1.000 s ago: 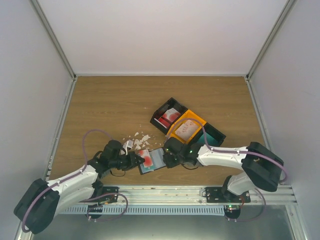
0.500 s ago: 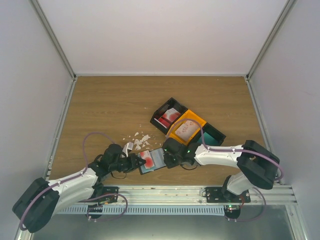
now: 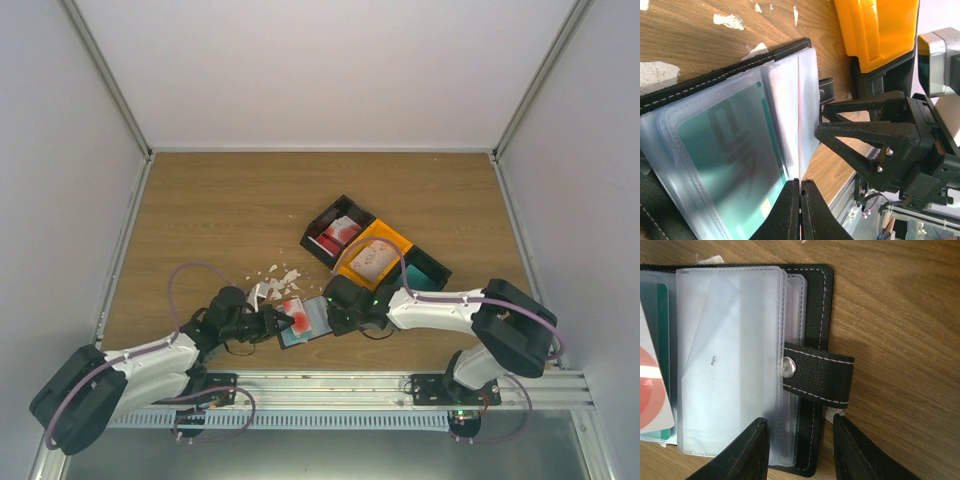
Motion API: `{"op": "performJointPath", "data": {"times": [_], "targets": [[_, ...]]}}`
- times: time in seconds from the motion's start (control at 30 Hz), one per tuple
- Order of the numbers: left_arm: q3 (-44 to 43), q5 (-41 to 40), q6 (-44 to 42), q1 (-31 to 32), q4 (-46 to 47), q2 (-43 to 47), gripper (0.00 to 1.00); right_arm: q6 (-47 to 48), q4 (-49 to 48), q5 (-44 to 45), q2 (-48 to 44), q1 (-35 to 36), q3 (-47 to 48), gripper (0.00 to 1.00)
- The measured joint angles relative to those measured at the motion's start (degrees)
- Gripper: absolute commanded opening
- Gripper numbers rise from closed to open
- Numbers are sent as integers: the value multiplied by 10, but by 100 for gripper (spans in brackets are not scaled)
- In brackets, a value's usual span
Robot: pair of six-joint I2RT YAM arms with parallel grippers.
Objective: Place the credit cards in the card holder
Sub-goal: Insert the credit card into the card holder.
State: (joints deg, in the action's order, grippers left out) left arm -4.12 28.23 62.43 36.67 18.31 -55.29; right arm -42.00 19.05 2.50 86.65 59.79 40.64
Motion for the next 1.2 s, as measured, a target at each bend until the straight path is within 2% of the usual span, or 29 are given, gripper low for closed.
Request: {"op": "performJointPath", "data": {"times": [0.53,1.03,1.2], "targets": [[3,3,-3,0,80,-99,0,-3,0,0,2,0,2,36],[3,0,27,26,112,-126,0,-14,-26,-11,-1,-1,-8,35],[3,-1,27,31,120,-127,0,-22,-17,-8,-13,-1,-15,40]]}}
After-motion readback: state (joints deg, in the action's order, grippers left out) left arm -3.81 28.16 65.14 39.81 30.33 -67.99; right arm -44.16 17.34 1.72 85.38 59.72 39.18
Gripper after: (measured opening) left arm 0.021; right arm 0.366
